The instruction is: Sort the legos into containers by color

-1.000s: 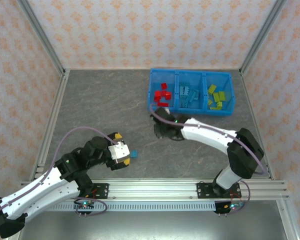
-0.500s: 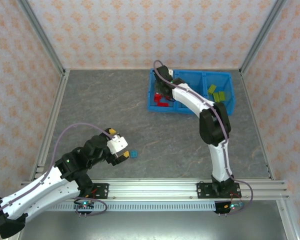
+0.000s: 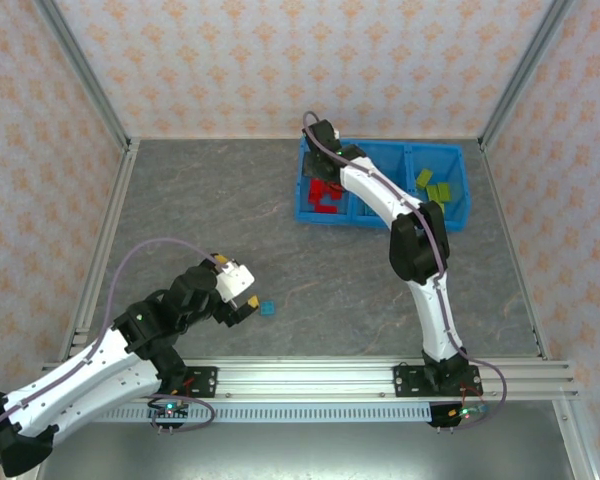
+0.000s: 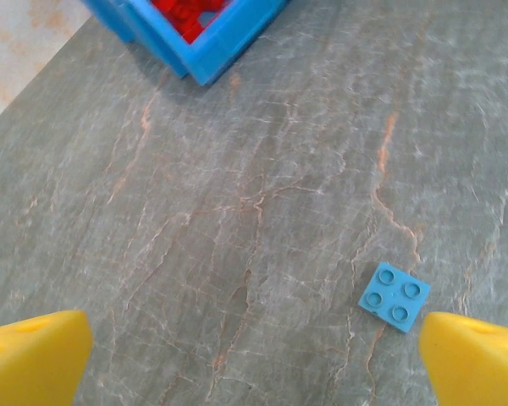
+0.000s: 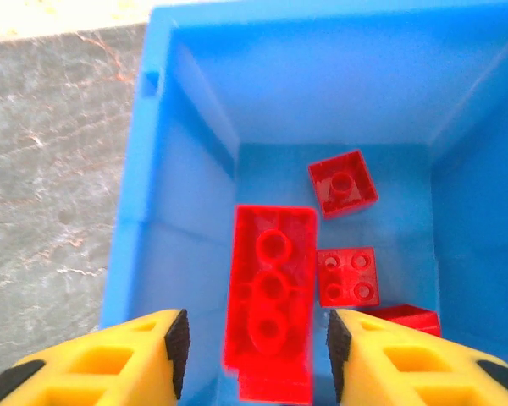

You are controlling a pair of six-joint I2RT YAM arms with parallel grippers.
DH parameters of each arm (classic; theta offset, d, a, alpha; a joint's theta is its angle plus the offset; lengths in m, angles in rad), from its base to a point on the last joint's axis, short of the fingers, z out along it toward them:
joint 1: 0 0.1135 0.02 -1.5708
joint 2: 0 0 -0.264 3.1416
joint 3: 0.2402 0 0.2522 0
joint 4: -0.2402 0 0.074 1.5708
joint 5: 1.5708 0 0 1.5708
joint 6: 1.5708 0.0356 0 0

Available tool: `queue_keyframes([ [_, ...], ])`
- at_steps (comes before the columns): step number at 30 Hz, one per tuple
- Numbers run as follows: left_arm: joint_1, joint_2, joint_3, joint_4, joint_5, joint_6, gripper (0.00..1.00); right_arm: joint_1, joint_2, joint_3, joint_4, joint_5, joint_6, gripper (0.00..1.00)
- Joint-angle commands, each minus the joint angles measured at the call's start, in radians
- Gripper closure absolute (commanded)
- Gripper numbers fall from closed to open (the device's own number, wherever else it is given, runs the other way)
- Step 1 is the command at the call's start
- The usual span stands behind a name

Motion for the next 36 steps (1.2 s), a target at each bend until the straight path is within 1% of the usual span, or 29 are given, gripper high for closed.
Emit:
queue_keyframes([
  [1, 0.009, 0.008, 0.106, -0.004, -0.083, -0.179, 0.0, -0.006, -0.073, 0.022, -0.077, 0.004, -0.003, 0.48],
  [3, 0.009, 0.046, 0.158, -0.046, -0.156, -0.308, 0.01, -0.006, -0.133, -0.01, -0.085, -0.01, 0.003, 0.45],
  [5, 0.008, 0.12, 0.235, -0.146, -0.263, -0.497, 0.04, -0.005, -0.215, -0.057, -0.099, -0.041, 0.013, 0.44],
  [7, 0.009, 0.194, 0.295, -0.238, -0.292, -0.633, 0.04, -0.005, -0.303, -0.126, -0.103, -0.087, 0.02, 0.43],
  [9, 0.008, 0.264, 0.333, -0.292, -0.272, -0.755, 0.06, -0.002, -0.405, -0.219, -0.097, -0.129, 0.022, 0.41],
  [12, 0.006, 0.362, 0.347, -0.296, -0.171, -0.933, 0.09, 0.004, -0.571, -0.405, -0.06, -0.151, 0.019, 0.35],
  [14, 0.0, 0.432, 0.331, -0.256, -0.073, -1.044, 0.11, 0.004, -0.668, -0.517, -0.065, -0.122, 0.02, 0.31],
  [17, -0.041, 0.537, 0.296, -0.201, -0.014, -1.195, 0.15, 0.002, -0.796, -0.654, -0.082, -0.033, 0.029, 0.25],
  [19, -0.071, 0.611, 0.282, -0.155, 0.01, -1.247, 0.15, 0.001, -0.858, -0.734, -0.067, 0.001, 0.04, 0.22],
  [22, -0.106, 0.726, 0.287, -0.119, 0.021, -1.3, 0.17, -0.004, -0.897, -0.8, -0.058, 0.016, 0.059, 0.21],
  [25, -0.115, 0.804, 0.283, -0.089, 0.013, -1.335, 0.22, -0.005, -0.89, -0.811, -0.065, 0.007, 0.066, 0.21],
  [31, -0.115, 0.853, 0.213, -0.023, -0.017, -1.386, 0.31, -0.005, -0.846, -0.784, -0.062, -0.017, 0.055, 0.21],
  [34, -0.114, 0.876, 0.189, 0.03, 0.004, -1.379, 0.4, -0.005, -0.82, -0.766, -0.065, -0.021, 0.049, 0.21],
  [36, -0.114, 0.903, 0.199, 0.035, 0.02, -1.37, 0.47, -0.005, -0.808, -0.75, -0.075, -0.04, 0.045, 0.21],
])
